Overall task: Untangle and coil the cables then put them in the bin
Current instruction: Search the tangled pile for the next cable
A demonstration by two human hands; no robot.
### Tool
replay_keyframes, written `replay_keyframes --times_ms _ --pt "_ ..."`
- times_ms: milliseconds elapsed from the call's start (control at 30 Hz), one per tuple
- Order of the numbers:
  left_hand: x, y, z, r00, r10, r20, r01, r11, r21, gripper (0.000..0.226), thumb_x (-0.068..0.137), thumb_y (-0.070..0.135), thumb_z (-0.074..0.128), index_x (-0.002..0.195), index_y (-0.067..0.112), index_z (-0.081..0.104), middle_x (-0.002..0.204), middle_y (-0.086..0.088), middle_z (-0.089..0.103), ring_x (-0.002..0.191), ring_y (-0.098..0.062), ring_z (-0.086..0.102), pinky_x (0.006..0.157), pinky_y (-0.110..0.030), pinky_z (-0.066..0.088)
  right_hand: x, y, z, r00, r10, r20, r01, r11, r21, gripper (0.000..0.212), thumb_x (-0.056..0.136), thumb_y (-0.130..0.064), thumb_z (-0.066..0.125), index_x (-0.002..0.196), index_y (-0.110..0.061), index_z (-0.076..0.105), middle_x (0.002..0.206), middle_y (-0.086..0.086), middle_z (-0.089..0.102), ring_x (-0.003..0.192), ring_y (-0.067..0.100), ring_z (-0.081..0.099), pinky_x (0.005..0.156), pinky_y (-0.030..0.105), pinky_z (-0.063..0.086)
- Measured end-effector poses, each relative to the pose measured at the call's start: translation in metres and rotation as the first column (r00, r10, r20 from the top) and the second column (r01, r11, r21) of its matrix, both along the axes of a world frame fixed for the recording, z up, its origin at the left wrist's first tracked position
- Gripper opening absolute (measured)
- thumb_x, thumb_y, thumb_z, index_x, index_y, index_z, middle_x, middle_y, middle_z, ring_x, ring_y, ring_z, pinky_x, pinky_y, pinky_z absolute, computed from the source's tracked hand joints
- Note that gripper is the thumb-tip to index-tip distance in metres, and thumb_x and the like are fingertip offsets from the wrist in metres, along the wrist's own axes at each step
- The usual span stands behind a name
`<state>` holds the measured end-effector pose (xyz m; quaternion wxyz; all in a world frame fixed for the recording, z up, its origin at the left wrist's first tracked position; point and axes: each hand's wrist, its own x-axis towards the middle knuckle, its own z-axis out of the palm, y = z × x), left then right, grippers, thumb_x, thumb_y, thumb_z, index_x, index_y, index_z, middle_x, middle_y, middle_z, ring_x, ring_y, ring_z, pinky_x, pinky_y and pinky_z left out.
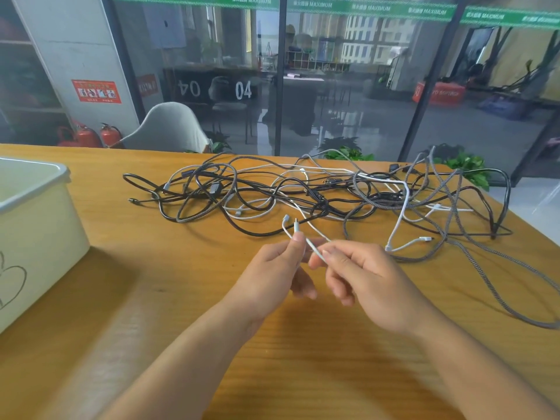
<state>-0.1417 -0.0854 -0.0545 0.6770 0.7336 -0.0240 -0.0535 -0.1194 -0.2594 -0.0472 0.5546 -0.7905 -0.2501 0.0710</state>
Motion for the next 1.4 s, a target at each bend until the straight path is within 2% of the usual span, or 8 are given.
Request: replay_keyframes --times_ms 167,300,467,600,733,967,1167,1400 --pt "0.003 0.002 0.001 0.999 0.036 0.001 -0.036 0.983 -0.183 0.047 0.111 0.045 0.031 0.127 0.022 0.069 0.109 0.001 0.079 0.092 -0.036 0.066 0.089 -0.034 0.054 -0.008 0.005 -0.002 0.983 0.179 -0.034 -0.180 0.982 -0.058 0.032 0.109 -0.029 0.043 0.100 -0.014 0.070 0.070 0.006 0.072 0.070 0.016 0.066 0.074 0.024 0.051" --pt "0.002 0.004 0.006 0.999 -0.002 -0.051 -0.017 0.926 -0.378 0.050 0.111 0.044 0.030 0.130 0.015 0.067 0.118 -0.008 0.076 0.096 -0.024 0.070 0.078 -0.030 0.055 -0.013 0.006 -0.002 0.962 0.265 -0.067 -0.272 0.950 -0.150 0.033 0.110 -0.034 0.040 0.105 -0.017 0.069 0.081 0.002 0.077 0.089 0.017 0.068 0.088 0.026 0.049" --pt "0.000 0.004 0.012 0.994 -0.087 -0.071 0.039 0.863 -0.504 0.053 0.112 0.042 0.028 0.131 0.011 0.066 0.119 -0.010 0.076 0.092 -0.017 0.071 0.087 -0.029 0.054 -0.015 0.011 -0.007 0.943 0.324 -0.073 -0.332 0.914 -0.232 0.034 0.112 -0.030 0.039 0.105 -0.013 0.068 0.080 0.000 0.074 0.081 0.013 0.065 0.083 0.022 0.049" --pt "-0.003 0.005 0.017 0.989 -0.138 -0.048 0.094 0.853 -0.513 0.053 0.112 0.042 0.030 0.129 0.010 0.069 0.096 -0.005 0.075 0.072 -0.014 0.067 0.069 -0.022 0.054 -0.013 0.012 -0.012 0.937 0.336 -0.092 -0.348 0.896 -0.275 0.038 0.113 -0.031 0.039 0.102 -0.012 0.070 0.079 -0.004 0.072 0.078 0.010 0.063 0.081 0.023 0.049" --pt "-0.005 0.010 0.020 0.984 -0.176 -0.015 0.150 0.879 -0.453 0.051 0.111 0.040 0.035 0.124 0.010 0.074 0.068 0.001 0.049 0.051 -0.012 0.039 0.054 -0.021 0.041 -0.010 0.011 -0.014 0.933 0.343 -0.109 -0.359 0.891 -0.278 0.041 0.112 -0.037 0.039 0.095 -0.016 0.071 0.073 -0.007 0.067 0.074 0.009 0.060 0.076 0.022 0.048" --pt "-0.009 0.016 0.025 0.922 -0.386 -0.042 0.347 0.868 -0.354 0.050 0.104 0.039 0.042 0.115 0.004 0.076 0.061 0.004 0.017 0.049 -0.010 0.017 0.049 -0.021 0.027 0.006 -0.007 -0.009 0.945 0.325 0.027 -0.266 0.817 -0.511 0.045 0.096 -0.063 0.051 0.077 -0.026 0.068 0.066 0.000 0.055 0.062 0.016 0.047 0.058 0.022 0.034" --pt "-0.009 0.022 0.023 0.874 -0.485 -0.025 0.455 0.836 -0.307 0.048 0.105 0.038 0.041 0.110 0.008 0.077 0.058 0.008 0.021 0.048 -0.007 0.017 0.049 -0.022 0.022 0.025 -0.025 -0.005 0.957 0.248 0.149 -0.123 0.815 -0.566 0.033 0.094 -0.055 0.066 0.079 -0.025 0.067 0.077 -0.001 0.064 0.074 0.013 0.056 0.073 0.037 0.046" --pt "-0.008 0.027 0.024 0.851 -0.525 -0.023 0.497 0.818 -0.290 0.048 0.099 0.042 0.048 0.109 0.006 0.078 0.056 0.010 0.023 0.046 -0.004 0.020 0.048 -0.024 0.019 0.041 -0.037 -0.009 0.859 0.168 0.484 0.096 0.875 -0.474 0.041 0.089 -0.078 0.047 0.080 -0.043 0.066 0.070 -0.023 0.056 0.079 0.008 0.052 0.089 0.031 0.039"
